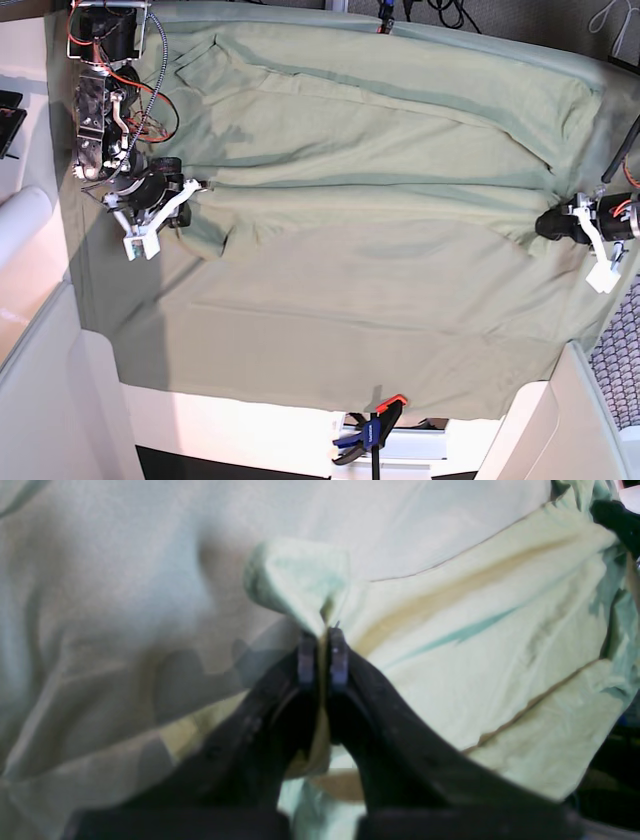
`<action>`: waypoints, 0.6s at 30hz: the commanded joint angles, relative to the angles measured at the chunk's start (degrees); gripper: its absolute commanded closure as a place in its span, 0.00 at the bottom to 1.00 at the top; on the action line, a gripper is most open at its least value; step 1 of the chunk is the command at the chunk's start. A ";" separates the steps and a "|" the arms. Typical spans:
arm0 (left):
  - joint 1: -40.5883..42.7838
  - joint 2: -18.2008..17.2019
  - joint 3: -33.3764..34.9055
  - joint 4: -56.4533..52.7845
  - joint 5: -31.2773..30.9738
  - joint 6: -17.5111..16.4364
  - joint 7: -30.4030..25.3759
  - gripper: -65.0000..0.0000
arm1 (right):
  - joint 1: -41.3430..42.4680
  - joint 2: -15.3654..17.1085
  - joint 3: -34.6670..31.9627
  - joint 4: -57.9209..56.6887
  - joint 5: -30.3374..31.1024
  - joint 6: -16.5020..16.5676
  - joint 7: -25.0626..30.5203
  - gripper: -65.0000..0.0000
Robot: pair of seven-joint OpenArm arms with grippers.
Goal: Fold the T-shirt properly
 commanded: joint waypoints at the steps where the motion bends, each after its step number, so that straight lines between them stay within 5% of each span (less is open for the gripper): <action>1: -1.40 -2.36 -0.44 1.27 -2.43 -0.52 0.04 1.00 | 1.53 0.52 0.17 3.04 0.94 0.04 0.24 1.00; 8: -1.22 -6.43 -0.44 4.04 -10.01 -0.52 7.96 1.00 | -5.77 3.13 1.16 21.07 6.05 0.04 -8.15 1.00; 18: 6.38 -10.84 -0.44 11.13 -12.31 -0.52 8.81 1.00 | -19.06 4.63 9.20 37.13 11.76 0.07 -12.11 1.00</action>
